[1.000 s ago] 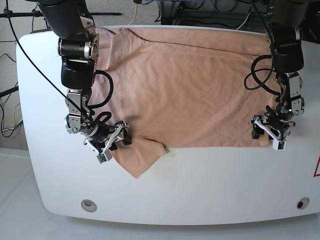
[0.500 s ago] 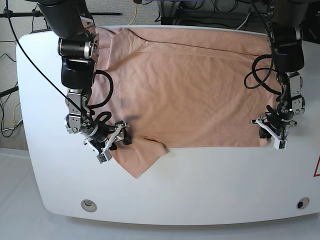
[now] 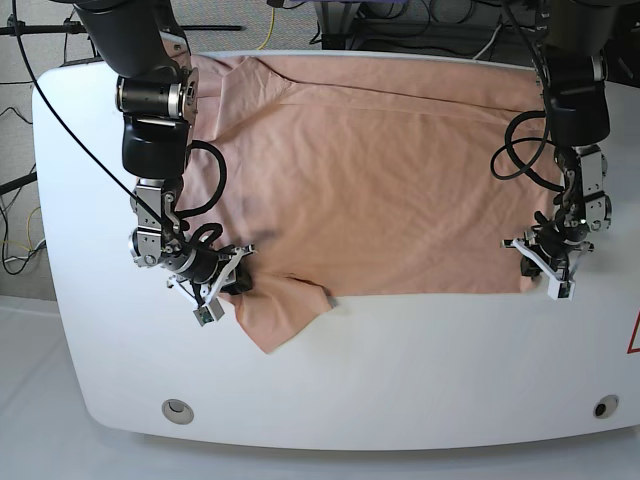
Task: Fold the T-shirt properly
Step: 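Close both grippers on the hem corners of the shirt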
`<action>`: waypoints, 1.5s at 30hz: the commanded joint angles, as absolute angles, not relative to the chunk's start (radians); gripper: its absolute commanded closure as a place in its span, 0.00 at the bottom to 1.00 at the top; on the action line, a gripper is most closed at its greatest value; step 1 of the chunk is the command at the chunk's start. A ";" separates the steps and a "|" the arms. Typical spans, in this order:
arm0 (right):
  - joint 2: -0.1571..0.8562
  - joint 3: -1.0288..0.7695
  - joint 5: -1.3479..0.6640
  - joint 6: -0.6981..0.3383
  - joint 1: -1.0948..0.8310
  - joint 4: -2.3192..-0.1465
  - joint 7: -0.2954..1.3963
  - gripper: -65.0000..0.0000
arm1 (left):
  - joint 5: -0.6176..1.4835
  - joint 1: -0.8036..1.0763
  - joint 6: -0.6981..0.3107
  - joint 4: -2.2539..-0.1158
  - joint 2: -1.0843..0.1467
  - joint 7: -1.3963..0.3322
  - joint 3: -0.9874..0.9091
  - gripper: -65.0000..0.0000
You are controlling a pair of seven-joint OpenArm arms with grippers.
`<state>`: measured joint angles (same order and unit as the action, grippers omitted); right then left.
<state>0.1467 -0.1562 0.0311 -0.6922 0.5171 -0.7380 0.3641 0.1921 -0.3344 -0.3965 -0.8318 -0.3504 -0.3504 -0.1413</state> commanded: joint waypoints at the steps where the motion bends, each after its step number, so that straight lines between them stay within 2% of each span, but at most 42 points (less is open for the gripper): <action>1: 0.151 -0.155 0.034 -0.698 0.556 -0.752 0.355 0.96 | 0.189 -0.352 -0.401 -0.855 -0.363 -0.352 -0.143 0.95; 8: 0.153 -0.157 0.039 -0.698 0.573 -0.749 0.350 0.91 | 0.187 -0.351 -0.405 -0.863 -0.365 -0.351 -0.146 0.84; 16: 0.155 -0.155 0.043 -0.698 0.607 -0.737 0.341 0.71 | 0.194 -0.354 -0.398 -0.858 -0.365 -0.347 -0.149 0.96; 18: 0.155 -0.156 0.041 -0.698 0.610 -0.734 0.337 0.64 | 0.194 -0.354 -0.398 -0.861 -0.365 -0.345 -0.148 0.98; 20: 0.154 -0.157 0.049 -0.698 0.603 -0.728 0.327 0.49 | 0.191 -0.354 -0.400 -0.854 -0.362 -0.336 -0.149 0.99; 22: 0.154 -0.158 0.053 -0.698 0.603 -0.725 0.320 0.44 | 0.191 -0.353 -0.399 -0.853 -0.363 -0.337 -0.148 0.99; 30: 0.156 -0.161 0.057 -0.698 0.604 -0.713 0.299 0.37 | 0.196 -0.351 -0.400 -0.849 -0.365 -0.340 -0.148 0.99; 34: 0.155 -0.153 0.048 -0.698 0.602 -0.719 0.312 0.44 | 0.191 -0.348 -0.403 -0.852 -0.366 -0.350 -0.149 0.99; 40: 0.154 -0.157 0.058 -0.698 0.606 -0.716 0.376 0.81 | 0.188 -0.348 -0.403 -0.860 -0.368 -0.355 -0.149 1.00; 41: 0.153 -0.158 0.059 -0.698 0.605 -0.737 0.419 0.93 | 0.188 -0.344 -0.404 -0.869 -0.368 -0.361 -0.148 1.00; 42: 0.153 -0.158 0.061 -0.698 0.604 -0.757 0.461 1.00 | 0.188 -0.340 -0.404 -0.878 -0.368 -0.368 -0.147 1.00; 45: 0.152 -0.161 0.064 -0.698 0.601 -0.810 0.502 1.00 | 0.188 -0.339 -0.407 -0.900 -0.372 -0.375 -0.149 1.00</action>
